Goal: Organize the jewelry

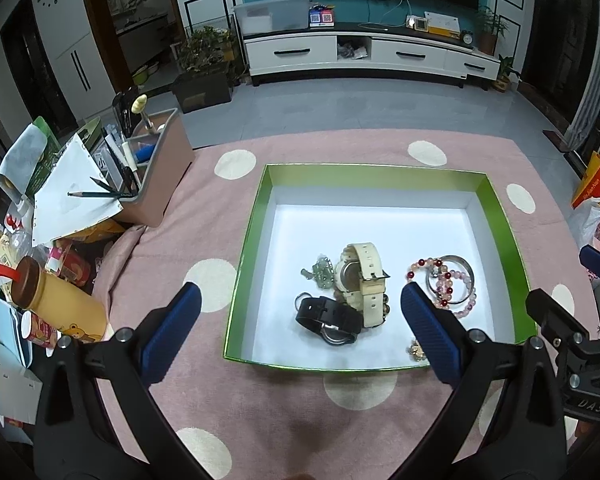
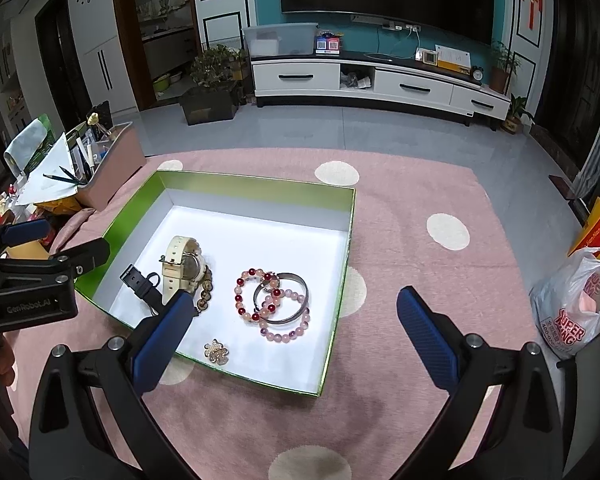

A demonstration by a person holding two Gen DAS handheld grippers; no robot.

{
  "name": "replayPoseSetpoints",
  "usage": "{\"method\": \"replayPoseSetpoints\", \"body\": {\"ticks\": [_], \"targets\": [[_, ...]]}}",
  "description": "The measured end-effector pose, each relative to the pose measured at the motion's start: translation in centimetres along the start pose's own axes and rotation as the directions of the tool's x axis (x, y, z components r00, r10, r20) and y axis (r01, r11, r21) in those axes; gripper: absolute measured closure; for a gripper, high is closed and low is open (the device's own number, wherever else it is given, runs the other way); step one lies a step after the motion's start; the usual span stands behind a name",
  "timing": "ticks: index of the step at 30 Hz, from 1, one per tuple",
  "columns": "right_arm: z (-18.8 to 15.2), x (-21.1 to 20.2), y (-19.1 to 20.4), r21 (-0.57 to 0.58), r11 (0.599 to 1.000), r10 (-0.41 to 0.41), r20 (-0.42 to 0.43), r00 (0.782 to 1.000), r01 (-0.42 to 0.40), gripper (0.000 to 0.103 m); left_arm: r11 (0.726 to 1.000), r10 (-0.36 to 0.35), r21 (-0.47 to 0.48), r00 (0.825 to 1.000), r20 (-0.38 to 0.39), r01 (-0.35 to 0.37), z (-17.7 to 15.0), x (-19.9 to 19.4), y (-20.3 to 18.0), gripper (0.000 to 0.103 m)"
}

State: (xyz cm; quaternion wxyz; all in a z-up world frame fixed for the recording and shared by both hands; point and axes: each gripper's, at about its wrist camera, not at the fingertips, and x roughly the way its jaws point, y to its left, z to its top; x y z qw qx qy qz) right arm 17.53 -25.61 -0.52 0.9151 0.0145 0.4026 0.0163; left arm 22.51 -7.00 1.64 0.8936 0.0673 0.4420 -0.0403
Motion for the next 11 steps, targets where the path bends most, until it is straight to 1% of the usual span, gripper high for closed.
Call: {"method": "replayPoseSetpoints", "body": {"ticks": [5, 11], "targets": [[0.03, 0.13, 0.41, -0.003, 1.0, 0.008, 0.0, 1.0, -0.008, 0.001, 1.0, 0.006, -0.021, 1.0, -0.016, -0.006, 0.03, 0.44, 0.49, 0.002], [0.08, 0.1, 0.69, -0.006, 1.0, 0.012, 0.0, 1.0, -0.012, 0.001, 1.0, -0.004, -0.027, 1.0, -0.022, 0.004, -0.15, 0.62, 0.78, 0.002]]}}
